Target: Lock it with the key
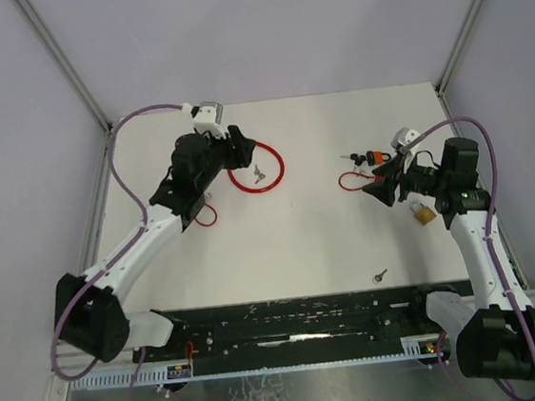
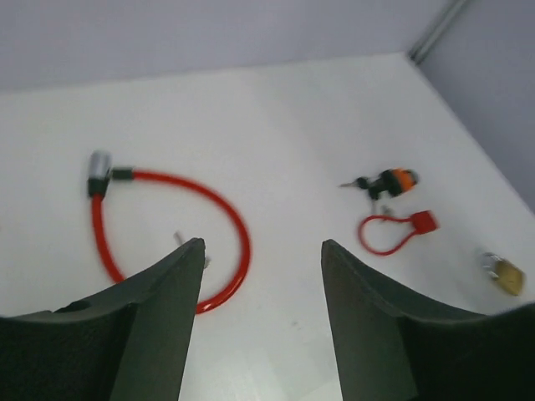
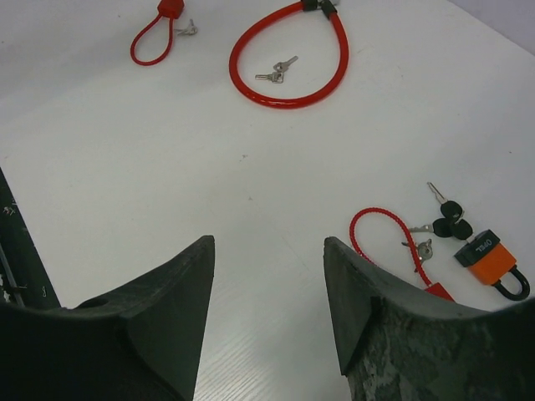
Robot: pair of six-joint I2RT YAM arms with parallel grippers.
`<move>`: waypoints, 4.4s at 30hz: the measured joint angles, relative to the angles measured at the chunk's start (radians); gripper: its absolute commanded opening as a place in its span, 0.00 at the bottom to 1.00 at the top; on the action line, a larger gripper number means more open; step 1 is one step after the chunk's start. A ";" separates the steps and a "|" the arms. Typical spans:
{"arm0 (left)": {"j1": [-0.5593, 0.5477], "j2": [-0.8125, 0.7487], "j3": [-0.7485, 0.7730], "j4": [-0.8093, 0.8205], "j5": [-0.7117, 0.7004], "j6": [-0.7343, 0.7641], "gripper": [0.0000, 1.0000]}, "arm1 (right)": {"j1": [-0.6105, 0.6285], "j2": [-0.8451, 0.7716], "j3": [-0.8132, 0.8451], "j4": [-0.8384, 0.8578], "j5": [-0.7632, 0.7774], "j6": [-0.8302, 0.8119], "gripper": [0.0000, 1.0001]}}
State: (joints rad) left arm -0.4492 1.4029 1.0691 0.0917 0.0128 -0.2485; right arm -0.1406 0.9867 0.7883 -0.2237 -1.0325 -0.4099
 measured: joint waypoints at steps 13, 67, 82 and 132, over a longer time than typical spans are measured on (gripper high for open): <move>-0.100 -0.206 -0.391 0.549 0.217 -0.003 0.95 | -0.062 0.002 0.050 -0.095 0.035 -0.069 0.64; -0.129 -0.182 -0.696 0.724 0.370 -0.417 0.82 | -0.070 -0.039 0.151 -0.492 0.183 -0.348 0.71; -0.325 -0.031 -0.190 0.577 0.206 0.006 1.00 | -0.070 -0.029 0.151 -0.443 0.183 -0.293 0.76; -0.034 0.064 -0.251 0.545 0.392 0.171 1.00 | -0.078 1.075 0.781 -0.213 0.556 0.224 0.45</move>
State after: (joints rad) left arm -0.4831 1.4673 0.8185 0.6365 0.4046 -0.0776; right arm -0.2188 2.0617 1.5692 -0.4370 -0.4763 -0.1860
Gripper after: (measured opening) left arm 0.997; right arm 0.534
